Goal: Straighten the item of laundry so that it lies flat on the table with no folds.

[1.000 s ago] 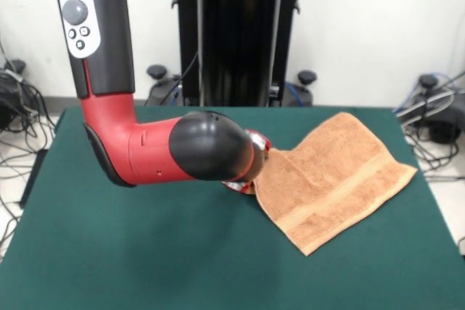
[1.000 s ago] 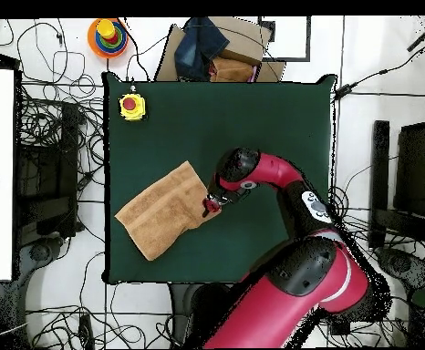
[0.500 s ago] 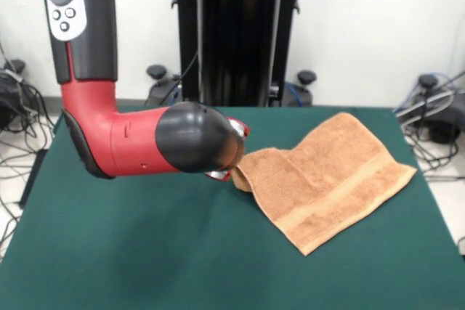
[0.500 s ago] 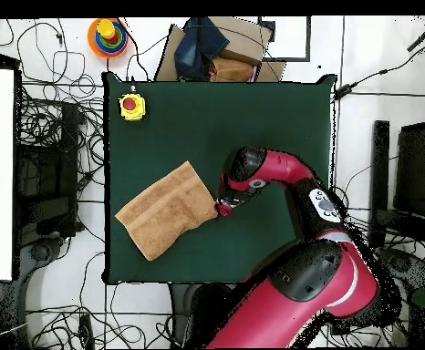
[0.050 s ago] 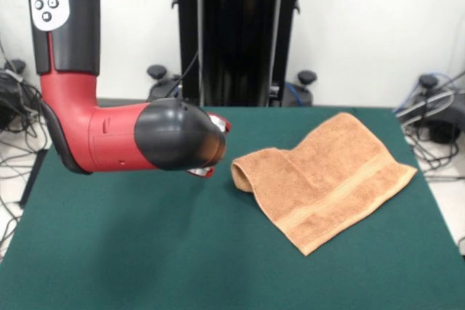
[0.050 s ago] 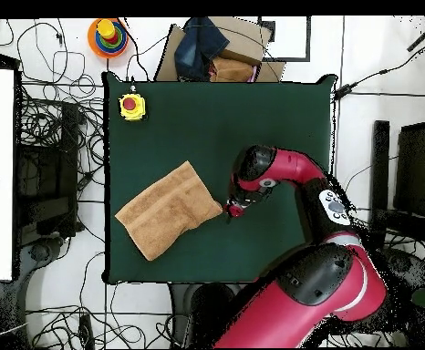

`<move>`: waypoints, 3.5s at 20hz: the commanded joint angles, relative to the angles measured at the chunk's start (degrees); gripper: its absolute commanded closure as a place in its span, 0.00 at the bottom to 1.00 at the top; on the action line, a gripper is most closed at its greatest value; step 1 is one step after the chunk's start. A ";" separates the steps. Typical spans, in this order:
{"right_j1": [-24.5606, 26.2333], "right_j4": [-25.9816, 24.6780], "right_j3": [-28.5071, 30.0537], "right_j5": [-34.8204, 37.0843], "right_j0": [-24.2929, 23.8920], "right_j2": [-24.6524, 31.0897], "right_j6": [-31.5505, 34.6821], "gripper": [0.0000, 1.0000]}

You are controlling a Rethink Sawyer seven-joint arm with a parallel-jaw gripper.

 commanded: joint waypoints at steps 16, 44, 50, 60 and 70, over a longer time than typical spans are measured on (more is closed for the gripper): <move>3.19 0.72 3.23 -8.56 0.52 -0.46 1.19 0.00; -2.82 13.31 10.62 -32.84 7.68 -3.45 12.51 0.00; -1.81 16.42 6.98 -13.01 9.04 -6.33 7.92 0.00; -0.37 15.72 3.70 -4.28 7.07 -6.16 7.22 0.00; 4.23 11.44 2.00 -25.26 4.11 -4.71 6.74 0.00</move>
